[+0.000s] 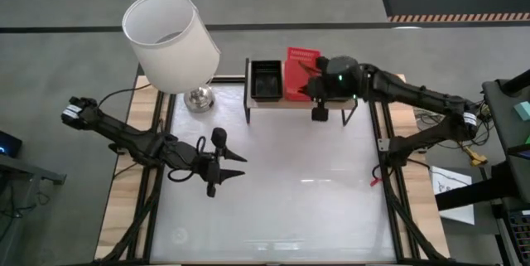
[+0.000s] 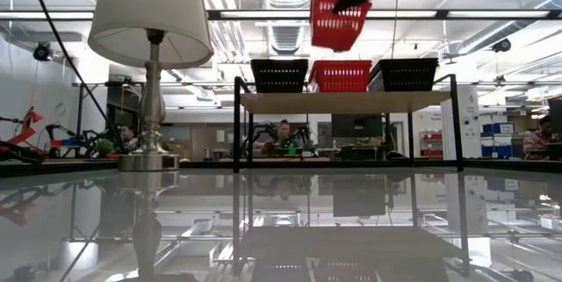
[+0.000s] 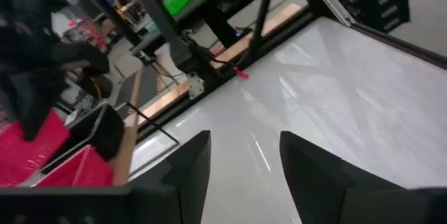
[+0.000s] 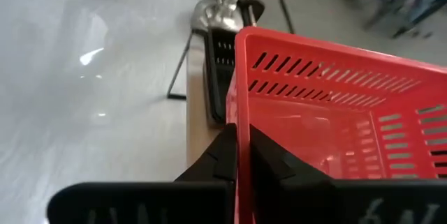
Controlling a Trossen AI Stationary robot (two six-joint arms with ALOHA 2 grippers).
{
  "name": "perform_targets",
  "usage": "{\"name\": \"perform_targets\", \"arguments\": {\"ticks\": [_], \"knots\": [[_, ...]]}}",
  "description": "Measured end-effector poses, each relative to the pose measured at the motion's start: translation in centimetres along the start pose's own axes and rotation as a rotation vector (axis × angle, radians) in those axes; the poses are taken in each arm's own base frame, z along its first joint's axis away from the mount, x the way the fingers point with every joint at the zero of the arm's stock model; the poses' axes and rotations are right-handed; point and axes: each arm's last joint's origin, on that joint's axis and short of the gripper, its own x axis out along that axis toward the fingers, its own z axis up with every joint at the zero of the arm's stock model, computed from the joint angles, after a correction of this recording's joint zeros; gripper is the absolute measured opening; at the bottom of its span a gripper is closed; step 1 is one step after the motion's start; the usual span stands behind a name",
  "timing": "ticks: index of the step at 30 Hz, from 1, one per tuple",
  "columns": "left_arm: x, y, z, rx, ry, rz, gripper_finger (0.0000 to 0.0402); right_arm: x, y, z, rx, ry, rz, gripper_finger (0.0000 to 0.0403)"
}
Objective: Stack baskets on shelf by color
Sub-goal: Stack the red bin on top of the other red bin on the shelf
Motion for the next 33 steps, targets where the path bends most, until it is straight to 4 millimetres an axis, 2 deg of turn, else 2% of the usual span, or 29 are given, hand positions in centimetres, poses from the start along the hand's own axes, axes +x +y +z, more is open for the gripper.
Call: {"name": "perform_targets", "arguments": {"ticks": [5,11,27,33], "knots": [[-0.1,0.1,0.0,-0.003,-0.002,0.006,0.0157,1.1,-2.5,-1.8,0.067,0.022,0.066,0.0009],[-0.1,0.1,0.0,-0.001,0.003,0.003,0.0157,2.2,-3.4,-2.8,0.051,0.053,0.085,0.0009],[-0.1,0.0,0.0,-0.001,0.005,0.002,0.0157,4.7,-3.3,-4.0,0.08,0.148,0.122,0.0008],[-0.1,0.0,0.0,-0.001,0.005,0.002,0.0157,5.0,-3.2,-4.3,0.094,0.175,0.135,0.0008]]}}
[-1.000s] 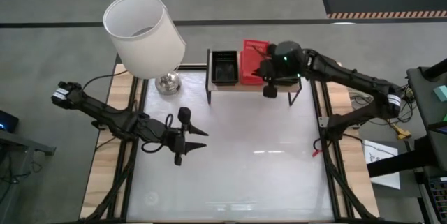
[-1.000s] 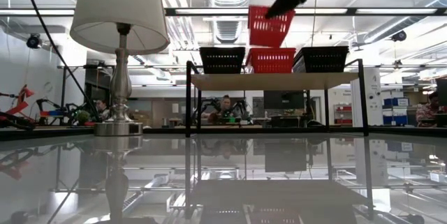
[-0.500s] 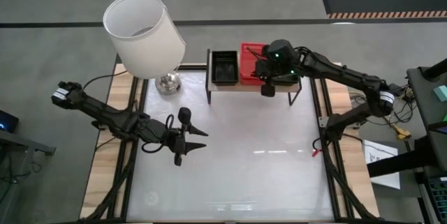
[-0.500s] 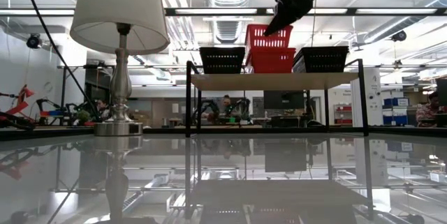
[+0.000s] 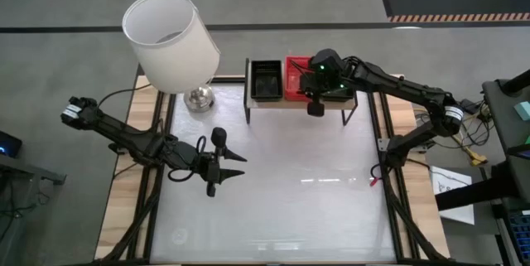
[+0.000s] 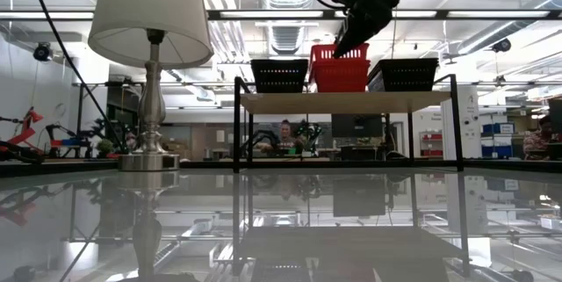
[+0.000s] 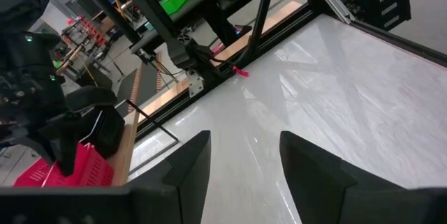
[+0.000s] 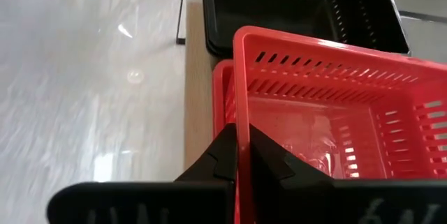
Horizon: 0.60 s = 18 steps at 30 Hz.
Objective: Stack baskets on shelf by color
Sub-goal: Stack the red bin on top of the other red bin on the shelf
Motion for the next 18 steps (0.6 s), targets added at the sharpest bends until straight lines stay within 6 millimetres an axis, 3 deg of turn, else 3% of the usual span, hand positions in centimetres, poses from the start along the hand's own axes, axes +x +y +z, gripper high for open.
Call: {"name": "perform_targets", "arguments": {"ticks": [8,18], "knots": [[0.0,0.0,0.0,0.0,0.0,0.0,0.0157,-0.02,0.1,-0.18,0.014,0.019,0.008,0.0019],[0.01,-0.01,-0.02,-0.001,0.001,-0.001,0.0157,-0.39,0.12,-0.13,0.057,0.013,0.005,0.0094]]}}
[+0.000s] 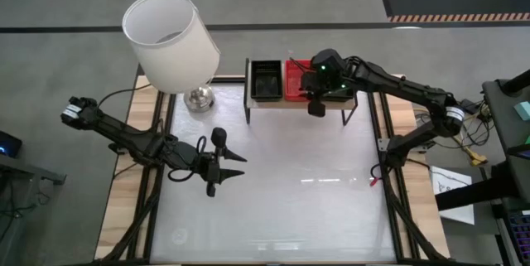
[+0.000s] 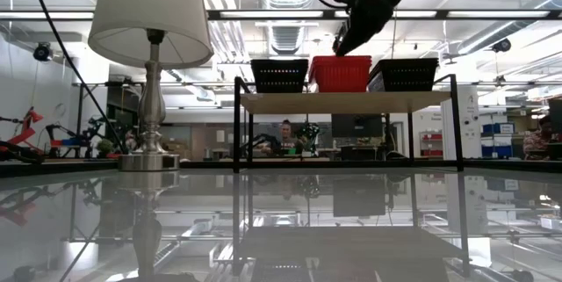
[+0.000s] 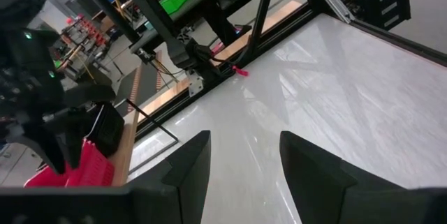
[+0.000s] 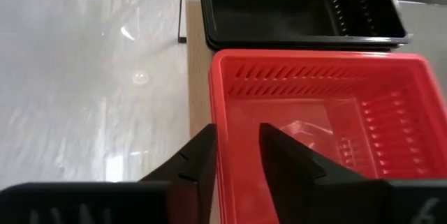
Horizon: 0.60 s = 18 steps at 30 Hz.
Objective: Stack baskets on shelf by color
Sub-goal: Stack the red bin on top of the other red bin on the shelf, then return to Home Position
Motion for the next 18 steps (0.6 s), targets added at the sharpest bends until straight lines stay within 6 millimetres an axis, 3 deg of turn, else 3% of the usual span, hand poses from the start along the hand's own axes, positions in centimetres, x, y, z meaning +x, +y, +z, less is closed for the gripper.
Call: {"name": "perform_targets", "arguments": {"ticks": [5,9,13,18], "knots": [[0.1,-0.3,-0.6,0.009,0.023,-0.01,0.0157,-2.0,0.2,0.4,0.038,-0.015,0.004,0.0121],[-0.3,-0.8,-1.9,0.024,0.042,-0.019,0.0153,-3.2,1.6,0.2,0.055,-0.062,0.073,0.0122],[-2.1,-0.6,-2.9,-0.005,0.0,-0.001,0.0125,-3.3,4.4,-0.1,-0.016,-0.174,0.104,0.0089],[-4.7,-0.4,-4.6,-0.094,-0.062,0.03,0.006,-3.5,7.7,-1.4,-0.118,-0.341,0.127,0.0026]]}}
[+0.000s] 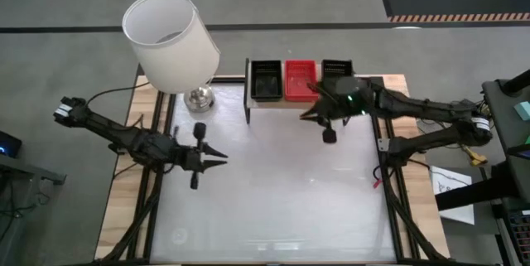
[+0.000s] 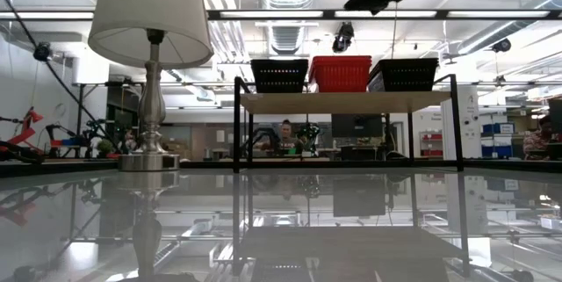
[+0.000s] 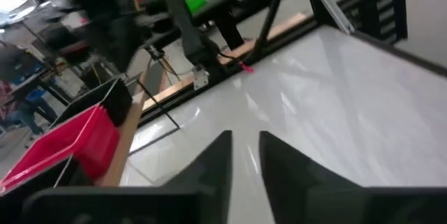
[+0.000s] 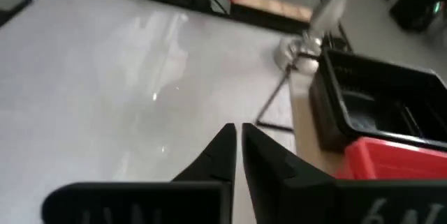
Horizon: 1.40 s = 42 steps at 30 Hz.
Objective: Stack baskets on shelf by color
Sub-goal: Return to Home Position
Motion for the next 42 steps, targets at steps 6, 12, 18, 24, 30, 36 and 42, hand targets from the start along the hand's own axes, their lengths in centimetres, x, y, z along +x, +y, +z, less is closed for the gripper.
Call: {"name": "perform_targets", "arguments": {"ticks": [6,12,18,24,30,36,42], "knots": [[-2.7,0.1,-2.4,-0.048,-0.085,0.043,0.0005,-1.2,2.4,-2.8,-0.05,-0.143,-0.014,0.0013],[-4.6,0.2,-3.9,-0.085,-0.165,0.077,0.0001,-3.1,3.8,-5.7,-0.051,-0.217,-0.043,0.0012],[-5.9,0.1,-5.3,-0.105,-0.212,0.1,0.0001,-5.2,5.0,-7.8,-0.053,-0.276,-0.062,0.0012],[-7.1,-0.1,-6.8,-0.131,-0.274,0.129,0.0001,-7.9,6.2,-9.5,-0.091,-0.391,-0.105,0.0012],[-7.8,-0.5,-8.3,-0.162,-0.325,0.152,0.0001,-9.6,7.1,-11.0,-0.124,-0.486,-0.142,0.0012],[-7.4,-1.1,-9.4,-0.174,-0.332,0.155,0.0001,-9.6,7.9,-13.1,-0.15,-0.52,-0.151,0.0012],[-6.8,-1.6,-10.3,-0.236,-0.3,0.146,0.0001,-9.6,8.5,-14.9,-0.163,-0.58,-0.17,0.0012]]}}
